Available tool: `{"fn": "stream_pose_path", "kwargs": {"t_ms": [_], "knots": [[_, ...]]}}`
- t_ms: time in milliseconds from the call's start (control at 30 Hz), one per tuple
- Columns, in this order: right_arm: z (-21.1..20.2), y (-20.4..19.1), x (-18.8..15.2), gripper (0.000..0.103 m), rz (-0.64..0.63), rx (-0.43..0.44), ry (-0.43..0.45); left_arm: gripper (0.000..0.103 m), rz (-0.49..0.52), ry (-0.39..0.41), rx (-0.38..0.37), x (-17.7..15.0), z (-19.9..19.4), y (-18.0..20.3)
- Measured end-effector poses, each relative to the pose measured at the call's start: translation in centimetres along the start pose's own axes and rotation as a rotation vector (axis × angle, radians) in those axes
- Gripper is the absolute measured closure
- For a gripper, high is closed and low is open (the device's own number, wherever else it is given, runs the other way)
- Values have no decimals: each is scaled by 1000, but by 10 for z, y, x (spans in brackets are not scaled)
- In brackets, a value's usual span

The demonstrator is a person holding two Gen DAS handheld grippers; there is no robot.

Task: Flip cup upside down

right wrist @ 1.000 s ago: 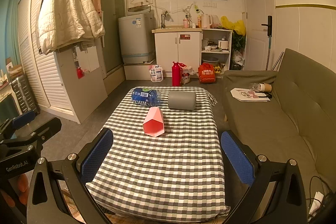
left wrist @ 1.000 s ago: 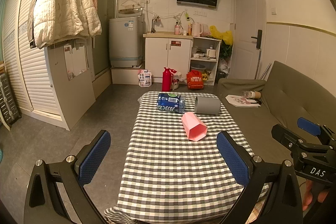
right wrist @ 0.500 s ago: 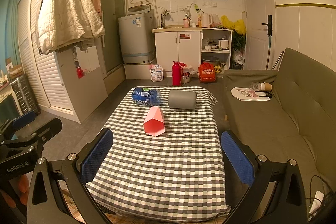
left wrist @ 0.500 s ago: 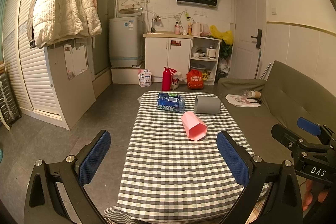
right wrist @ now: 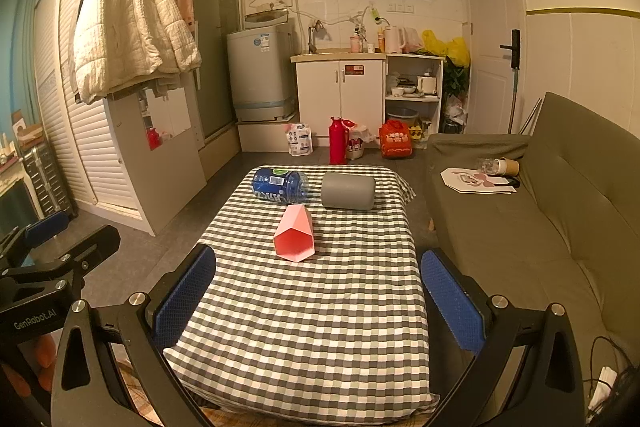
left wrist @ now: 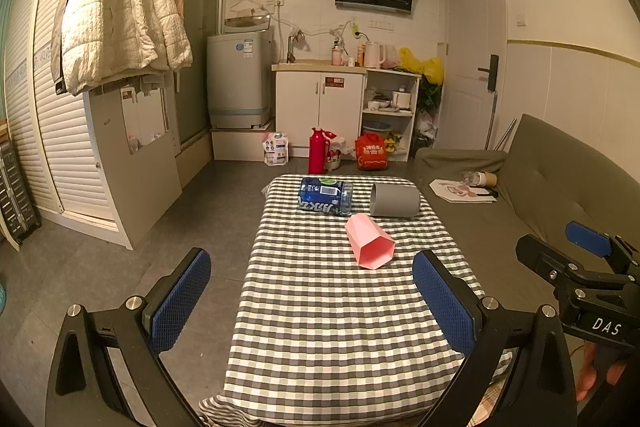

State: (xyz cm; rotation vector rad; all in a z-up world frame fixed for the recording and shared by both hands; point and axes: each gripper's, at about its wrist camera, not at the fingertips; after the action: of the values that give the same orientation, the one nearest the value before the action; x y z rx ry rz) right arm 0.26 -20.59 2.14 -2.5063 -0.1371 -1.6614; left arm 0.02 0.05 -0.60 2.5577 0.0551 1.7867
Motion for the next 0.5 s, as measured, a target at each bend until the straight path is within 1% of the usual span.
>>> {"fn": "stream_pose_path", "kwargs": {"t_ms": [267, 500], "knots": [[7, 2, 4, 0, 3, 11, -13, 0, 6, -13, 4, -2, 5, 1], [25, 11, 6, 0, -14, 26, -31, 0, 13, -62, 24, -1, 27, 8]]}}
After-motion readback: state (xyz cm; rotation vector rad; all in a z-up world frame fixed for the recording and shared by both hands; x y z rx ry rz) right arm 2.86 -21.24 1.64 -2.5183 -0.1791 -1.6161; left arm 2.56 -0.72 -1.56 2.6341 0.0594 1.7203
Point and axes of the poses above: each gripper's, at about its wrist camera, not at the fingertips, and z roughly the way its jaws point, y to its right, x to its top, and after that the axes turned 7 degrees about y, right-handed
